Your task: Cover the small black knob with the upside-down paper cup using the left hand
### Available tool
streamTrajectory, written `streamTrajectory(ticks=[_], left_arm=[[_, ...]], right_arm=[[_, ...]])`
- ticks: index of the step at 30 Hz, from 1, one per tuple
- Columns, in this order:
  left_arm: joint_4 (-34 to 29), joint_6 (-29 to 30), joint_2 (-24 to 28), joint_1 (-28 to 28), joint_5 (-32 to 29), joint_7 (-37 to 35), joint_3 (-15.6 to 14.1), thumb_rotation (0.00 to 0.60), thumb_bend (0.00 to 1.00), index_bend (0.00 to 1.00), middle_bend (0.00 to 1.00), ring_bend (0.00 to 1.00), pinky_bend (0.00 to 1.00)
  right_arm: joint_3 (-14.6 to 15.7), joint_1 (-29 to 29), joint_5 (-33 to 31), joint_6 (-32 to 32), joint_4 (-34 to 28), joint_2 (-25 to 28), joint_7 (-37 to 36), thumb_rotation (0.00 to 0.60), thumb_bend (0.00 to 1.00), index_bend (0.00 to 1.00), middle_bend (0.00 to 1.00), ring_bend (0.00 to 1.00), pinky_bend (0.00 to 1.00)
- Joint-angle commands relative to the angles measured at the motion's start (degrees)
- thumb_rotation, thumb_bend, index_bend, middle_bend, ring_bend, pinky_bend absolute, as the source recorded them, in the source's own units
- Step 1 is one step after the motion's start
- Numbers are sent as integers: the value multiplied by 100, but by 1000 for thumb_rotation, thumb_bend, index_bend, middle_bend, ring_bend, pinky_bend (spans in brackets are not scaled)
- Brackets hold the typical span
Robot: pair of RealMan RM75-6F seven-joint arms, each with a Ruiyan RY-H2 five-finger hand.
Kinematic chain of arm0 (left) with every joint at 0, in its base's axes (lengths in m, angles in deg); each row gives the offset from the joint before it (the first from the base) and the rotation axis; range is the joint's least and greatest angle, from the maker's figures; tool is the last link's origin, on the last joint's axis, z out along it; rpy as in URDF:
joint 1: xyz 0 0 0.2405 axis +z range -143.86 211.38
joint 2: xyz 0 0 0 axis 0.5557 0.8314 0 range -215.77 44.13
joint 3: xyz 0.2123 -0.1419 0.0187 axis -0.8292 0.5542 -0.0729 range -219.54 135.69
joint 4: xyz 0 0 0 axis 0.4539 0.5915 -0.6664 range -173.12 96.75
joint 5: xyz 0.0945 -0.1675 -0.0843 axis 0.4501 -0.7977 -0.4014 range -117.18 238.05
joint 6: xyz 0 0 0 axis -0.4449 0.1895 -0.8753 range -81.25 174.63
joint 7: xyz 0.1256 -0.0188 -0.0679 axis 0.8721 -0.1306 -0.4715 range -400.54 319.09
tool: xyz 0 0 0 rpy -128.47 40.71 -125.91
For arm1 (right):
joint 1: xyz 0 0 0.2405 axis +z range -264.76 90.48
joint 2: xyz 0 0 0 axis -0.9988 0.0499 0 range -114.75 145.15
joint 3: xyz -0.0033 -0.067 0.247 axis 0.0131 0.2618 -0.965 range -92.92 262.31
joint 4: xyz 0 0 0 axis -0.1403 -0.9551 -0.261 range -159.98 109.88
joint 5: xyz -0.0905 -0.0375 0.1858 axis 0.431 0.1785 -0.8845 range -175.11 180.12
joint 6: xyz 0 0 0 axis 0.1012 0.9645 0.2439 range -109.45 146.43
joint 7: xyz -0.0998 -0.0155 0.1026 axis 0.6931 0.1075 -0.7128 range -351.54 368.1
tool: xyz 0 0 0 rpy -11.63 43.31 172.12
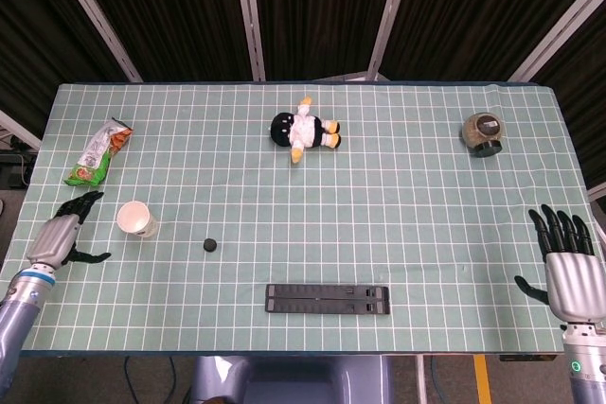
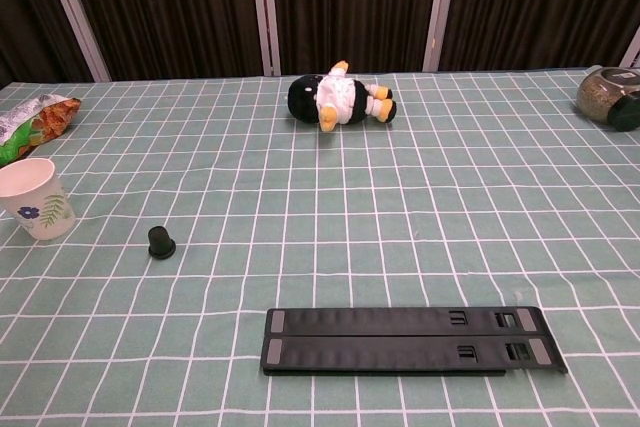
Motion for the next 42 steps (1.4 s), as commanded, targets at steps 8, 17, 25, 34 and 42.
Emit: streamTrajectory(ticks=[8, 17, 25, 34, 42], left_arm=[[689, 267, -665, -141, 113, -1217, 146, 600, 0, 0, 0, 0, 0], [1018, -75, -1081, -368, 9, -1764, 220, 600, 0, 0, 0, 0, 0], [1423, -91, -1505, -501, 31, -2149, 262, 600, 26, 175, 221, 222, 257], [1815, 114, -1861, -538, 50, -2139, 288, 600, 50, 338, 402, 394, 376], [1893, 567, -1764, -572, 303, -1520, 210, 600, 50, 364, 422, 410, 397]], right_arm=[[-27, 34, -96, 95, 93, 12, -146, 600, 0, 0, 0, 0, 0], [-43, 40, -120, 85, 96, 9, -156, 600, 0, 0, 0, 0, 0], [-67, 56, -207, 130, 142, -2, -155, 600, 0, 0, 0, 0, 0], [-71, 55, -224, 122, 154, 0, -165, 600, 0, 0, 0, 0, 0], [-63, 52, -196, 98, 131, 11, -173, 600, 0, 0, 0, 0, 0]])
